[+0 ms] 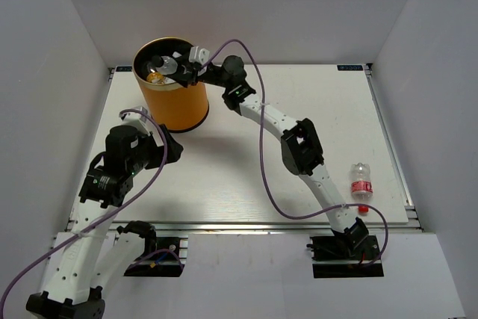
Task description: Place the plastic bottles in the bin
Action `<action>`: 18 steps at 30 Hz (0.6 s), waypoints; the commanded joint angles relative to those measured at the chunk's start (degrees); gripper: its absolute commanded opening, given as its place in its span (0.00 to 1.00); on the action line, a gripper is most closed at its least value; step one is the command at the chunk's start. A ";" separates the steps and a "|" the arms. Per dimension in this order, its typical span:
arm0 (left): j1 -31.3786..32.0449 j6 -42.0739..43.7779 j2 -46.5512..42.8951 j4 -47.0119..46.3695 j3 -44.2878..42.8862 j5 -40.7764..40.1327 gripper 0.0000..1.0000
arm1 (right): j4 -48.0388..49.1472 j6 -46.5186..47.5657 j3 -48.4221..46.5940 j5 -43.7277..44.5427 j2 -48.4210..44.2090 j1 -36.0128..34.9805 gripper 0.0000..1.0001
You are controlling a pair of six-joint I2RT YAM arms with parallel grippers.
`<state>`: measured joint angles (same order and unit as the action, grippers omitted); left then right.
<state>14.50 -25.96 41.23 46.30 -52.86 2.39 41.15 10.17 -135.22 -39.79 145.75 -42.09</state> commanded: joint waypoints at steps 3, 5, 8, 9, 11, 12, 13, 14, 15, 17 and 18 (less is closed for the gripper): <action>0.26 0.28 -0.19 -0.16 0.21 2.00 0.99 | 7.38 -2.18 -0.66 1.21 -2.05 -0.89 0.70; 0.26 0.29 0.51 -0.68 0.21 2.62 0.99 | 6.58 -2.61 -0.31 2.52 -2.05 -0.81 0.86; 0.26 1.52 1.22 -1.39 0.21 3.93 0.99 | 4.91 -1.57 -0.75 2.79 -2.23 -0.63 0.90; 0.26 1.52 1.91 -2.00 0.21 3.93 0.99 | 4.47 -1.30 -0.75 2.44 -3.27 -0.54 0.90; 0.26 2.13 2.62 -3.14 0.21 4.98 0.99 | 3.24 -0.77 -0.75 2.70 -4.59 -0.28 0.90; 0.26 2.66 2.62 -3.76 0.21 4.99 0.99 | 3.07 -0.25 -0.75 2.70 -5.12 -0.36 0.90; 0.26 2.66 3.23 -4.81 0.21 5.69 0.99 | 2.63 -0.16 -0.75 2.87 -5.91 -0.10 0.90; 0.26 3.27 3.24 -5.34 0.21 6.39 0.99 | 2.36 -0.15 -0.75 2.88 -6.96 -0.19 0.90; 0.26 3.28 3.85 -5.96 0.21 7.27 0.99 | 2.19 -0.15 -0.57 3.22 -7.67 -0.02 0.90; 0.26 3.98 4.46 -8.15 0.21 8.67 0.99 | 1.84 0.28 -0.22 3.75 -10.92 0.42 0.90; 0.26 3.98 5.25 -9.20 0.21 10.25 0.99 | 0.88 0.55 0.74 4.80 -11.89 0.69 0.90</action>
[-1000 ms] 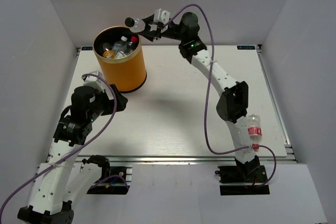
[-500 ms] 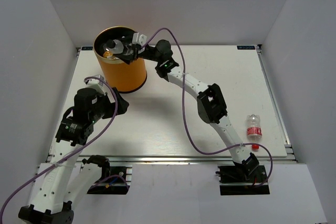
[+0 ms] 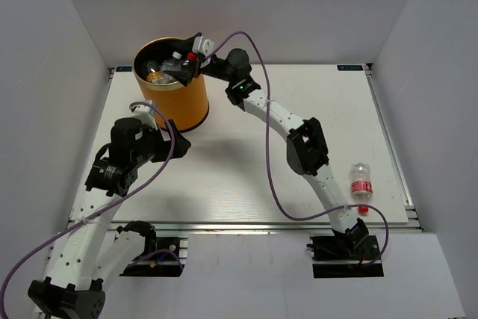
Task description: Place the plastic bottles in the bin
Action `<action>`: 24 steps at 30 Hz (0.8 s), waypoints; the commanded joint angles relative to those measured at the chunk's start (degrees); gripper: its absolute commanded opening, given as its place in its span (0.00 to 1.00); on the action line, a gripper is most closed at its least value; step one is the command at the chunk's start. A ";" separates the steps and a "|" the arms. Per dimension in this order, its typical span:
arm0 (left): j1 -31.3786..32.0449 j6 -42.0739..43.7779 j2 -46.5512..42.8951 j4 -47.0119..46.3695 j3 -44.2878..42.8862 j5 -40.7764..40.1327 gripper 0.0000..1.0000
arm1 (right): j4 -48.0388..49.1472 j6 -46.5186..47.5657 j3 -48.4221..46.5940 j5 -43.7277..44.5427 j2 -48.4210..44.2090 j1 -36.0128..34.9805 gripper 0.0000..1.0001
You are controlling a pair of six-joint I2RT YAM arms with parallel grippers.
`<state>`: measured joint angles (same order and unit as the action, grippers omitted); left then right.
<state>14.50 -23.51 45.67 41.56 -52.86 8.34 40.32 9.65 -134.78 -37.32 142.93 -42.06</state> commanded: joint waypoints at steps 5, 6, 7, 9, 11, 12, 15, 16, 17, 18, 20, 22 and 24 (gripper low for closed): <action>0.26 2.68 6.61 -13.77 0.83 10.45 0.99 | -13.52 3.53 5.13 15.60 -21.98 4.08 0.66; 0.26 3.20 9.58 -15.35 0.83 11.69 0.99 | -16.47 3.19 6.19 17.26 -24.78 4.70 0.49; 0.79 3.20 11.09 -18.68 0.83 12.74 0.99 | -19.37 3.18 7.15 21.98 -27.51 5.23 0.40; 1.57 3.20 14.17 -22.47 0.30 15.99 0.89 | -32.11 3.18 12.58 23.34 -31.65 8.39 0.25; 2.54 3.20 19.44 -27.66 -1.01 19.69 0.76 | -43.33 1.70 16.02 28.34 -37.35 11.98 0.15; 3.85 3.20 21.46 -29.07 -1.80 20.92 0.71 | -50.18 0.99 19.87 29.92 -38.42 13.22 0.15; 7.45 3.73 29.72 -31.28 -5.84 24.18 0.45 | -65.21 -2.26 22.70 32.13 -42.64 19.55 0.13; 8.34 3.73 31.39 -32.41 -7.33 24.70 0.38 | -67.89 -2.88 23.50 31.87 -45.17 22.00 0.22; 9.22 3.73 34.11 -32.42 -7.87 24.71 0.31 | -74.53 -2.71 24.03 31.87 -45.98 23.07 0.33; 10.71 4.25 35.18 -33.29 -7.87 24.71 0.31 | -76.59 -2.18 25.87 31.87 -47.03 25.60 0.44; 11.86 4.26 36.68 -34.08 -8.49 24.71 0.40 | -82.90 -0.95 28.86 31.87 -51.07 26.68 0.71; 12.66 4.26 37.99 -34.09 -8.49 24.71 0.62 | -89.43 0.19 31.58 32.13 -53.45 28.61 0.77; 13.27 4.26 38.00 -34.09 -7.96 23.49 0.75 | -98.10 1.59 33.17 33.80 -56.09 30.36 0.79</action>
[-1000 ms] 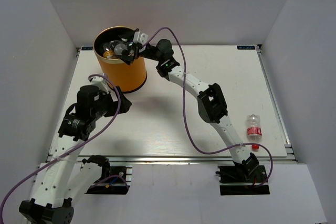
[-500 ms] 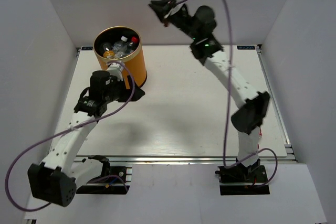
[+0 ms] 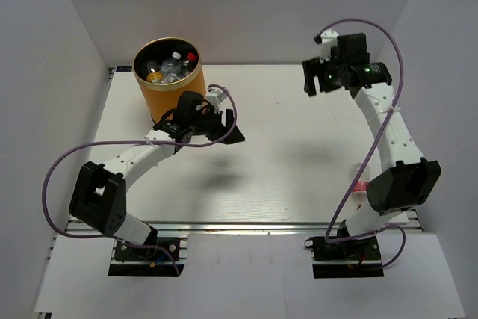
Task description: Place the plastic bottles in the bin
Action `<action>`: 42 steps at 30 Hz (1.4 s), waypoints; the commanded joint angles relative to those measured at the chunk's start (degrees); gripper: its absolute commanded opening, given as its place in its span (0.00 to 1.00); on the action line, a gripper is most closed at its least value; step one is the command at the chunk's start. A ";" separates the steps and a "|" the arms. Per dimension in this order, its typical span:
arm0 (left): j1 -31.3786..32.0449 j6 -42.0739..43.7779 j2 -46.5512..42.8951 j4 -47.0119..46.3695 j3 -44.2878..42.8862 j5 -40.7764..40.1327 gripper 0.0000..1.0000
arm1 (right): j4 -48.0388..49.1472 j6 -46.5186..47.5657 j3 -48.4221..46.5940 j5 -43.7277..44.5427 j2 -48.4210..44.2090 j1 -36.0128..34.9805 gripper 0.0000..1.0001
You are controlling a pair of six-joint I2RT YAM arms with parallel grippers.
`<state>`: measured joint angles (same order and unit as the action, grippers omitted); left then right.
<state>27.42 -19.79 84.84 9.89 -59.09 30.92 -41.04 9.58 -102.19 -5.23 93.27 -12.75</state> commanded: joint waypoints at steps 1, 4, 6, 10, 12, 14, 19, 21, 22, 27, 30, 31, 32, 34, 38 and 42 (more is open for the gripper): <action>0.96 0.54 -1.17 -3.03 -0.95 0.90 0.78 | -20.10 2.27 3.20 3.20 -6.96 1.50 0.83; 0.97 1.07 -1.87 -4.17 0.64 0.20 0.82 | -26.46 4.30 8.21 7.84 -9.69 3.79 0.89; 0.97 1.07 -2.39 -4.70 2.39 0.20 0.83 | -30.21 5.18 10.51 11.02 -10.48 5.88 0.90; 0.97 1.07 -2.40 -6.90 5.12 0.81 0.84 | -32.35 8.77 19.10 9.90 -12.84 9.84 0.90; 0.97 1.07 -2.40 -8.65 6.87 1.34 0.84 | -32.09 10.63 23.60 9.02 -14.16 10.38 0.90; 0.97 1.07 -1.87 -9.36 7.67 1.87 0.84 | -31.65 11.86 28.18 8.84 -14.17 11.52 0.90; 0.97 0.54 -0.73 -10.59 8.99 3.71 0.86 | -27.09 12.39 33.54 10.42 -12.86 14.16 0.90; 0.97 1.59 -0.11 -9.81 8.99 3.71 0.86 | -25.94 11.78 35.74 11.29 -11.72 14.60 0.90; 0.97 1.60 0.50 -9.80 8.99 3.71 0.86 | -24.11 11.86 36.36 11.56 -11.63 14.77 0.90; 0.36 3.53 0.50 -7.08 7.15 3.71 0.86 | -19.36 12.91 42.23 15.42 -10.92 16.53 0.90; 0.35 4.05 0.50 -5.94 7.15 3.71 0.86 | -15.83 13.62 45.40 17.53 -10.57 17.94 0.90; 0.35 4.06 0.50 -5.94 6.62 3.71 0.86 | -14.96 14.05 45.94 18.06 -10.22 18.20 0.90; 0.35 4.06 0.50 -5.15 6.62 3.10 0.86 | -12.69 14.41 46.81 19.55 -9.70 19.07 0.90; 0.35 4.06 -0.10 -4.62 6.62 2.57 0.86 | -11.26 15.20 48.57 20.61 -8.99 19.61 0.90; 0.35 4.06 -0.72 -3.13 6.01 1.43 0.86 | -6.87 16.86 50.42 18.78 -6.19 21.36 0.90; 0.88 4.06 -1.96 -1.89 5.48 -0.59 0.87 | -3.53 17.66 50.34 15.36 -3.11 23.21 0.90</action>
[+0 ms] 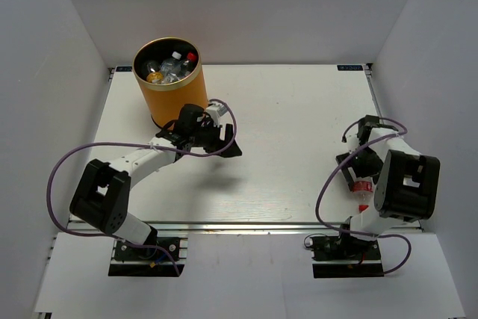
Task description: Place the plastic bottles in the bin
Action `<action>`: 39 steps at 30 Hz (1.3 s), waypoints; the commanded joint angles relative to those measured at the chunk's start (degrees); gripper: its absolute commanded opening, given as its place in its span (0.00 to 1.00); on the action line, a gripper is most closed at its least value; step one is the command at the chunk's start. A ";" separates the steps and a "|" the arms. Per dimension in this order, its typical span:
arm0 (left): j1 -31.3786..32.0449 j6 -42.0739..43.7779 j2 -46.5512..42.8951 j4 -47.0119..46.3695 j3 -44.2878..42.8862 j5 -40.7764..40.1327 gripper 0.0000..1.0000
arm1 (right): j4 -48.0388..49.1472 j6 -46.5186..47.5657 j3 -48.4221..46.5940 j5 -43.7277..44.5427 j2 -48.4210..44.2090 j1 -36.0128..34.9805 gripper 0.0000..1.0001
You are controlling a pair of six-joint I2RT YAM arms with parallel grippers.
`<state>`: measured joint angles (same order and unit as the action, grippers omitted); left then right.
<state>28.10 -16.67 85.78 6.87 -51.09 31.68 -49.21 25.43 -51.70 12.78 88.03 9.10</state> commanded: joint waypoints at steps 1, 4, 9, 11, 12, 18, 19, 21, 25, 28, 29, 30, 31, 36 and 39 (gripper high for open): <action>0.20 0.93 -3.85 1.91 -2.52 -2.06 0.87 | 5.00 1.90 -0.24 -3.45 3.28 1.70 0.88; 0.20 0.93 -6.14 3.66 -3.04 -3.81 0.87 | 6.32 2.08 -1.20 -6.36 6.44 2.23 0.79; 0.20 -0.12 -10.36 6.57 -3.05 -7.24 0.87 | 5.62 4.35 -4.45 -14.16 9.61 3.02 0.31; 0.20 -0.73 -12.73 7.45 -3.05 -8.73 0.87 | 3.69 5.32 -7.60 -19.96 9.27 3.20 0.15; 0.20 -1.26 -13.61 8.24 -3.05 -9.35 0.87 | 2.99 7.16 -8.67 -21.64 8.57 2.85 0.14; 0.20 -2.40 -20.55 10.18 -1.91 -13.22 0.87 | -2.98 12.45 -31.01 -42.88 7.06 0.14 0.06; 0.20 -2.41 -21.26 10.18 -1.91 -13.22 0.87 | -3.26 11.84 -33.87 -47.27 7.76 -0.14 0.05; 0.20 -3.81 -22.66 10.87 -1.39 -14.37 0.87 | -3.79 10.44 -42.72 -52.38 11.63 -2.84 0.05; 0.20 -5.39 -25.05 12.81 -0.86 -16.65 0.87 | -0.99 2.72 -63.12 -61.19 20.59 -8.92 0.05; 0.20 -6.44 -27.24 14.22 -0.24 -17.88 0.87 | 11.54 -4.67 -74.37 -62.70 25.25 -16.56 0.04; 0.20 -6.45 -28.03 15.09 -0.24 -18.58 0.87 | 14.46 -8.26 -75.29 -62.52 26.74 -17.62 0.02; 0.20 -7.06 -28.56 16.06 0.28 -18.59 0.87 | 20.50 -12.29 -76.00 -62.17 27.19 -21.11 0.01; 0.20 -7.59 -28.56 16.59 0.29 -19.20 0.87 | 28.13 -14.34 -76.18 -61.56 27.28 -22.28 0.01; 0.20 -9.52 -33.21 19.66 1.34 -21.05 0.87 | 56.34 -24.37 -73.54 -54.89 28.07 -30.36 0.00; 0.20 -10.84 -35.06 21.24 1.96 -22.89 0.87 | 61.76 -27.10 -78.80 -52.17 32.01 -33.96 0.00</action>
<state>28.21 -25.32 53.49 25.32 -49.41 11.44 -5.58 5.06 -125.75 -43.00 117.95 -23.14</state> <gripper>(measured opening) 0.867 0.657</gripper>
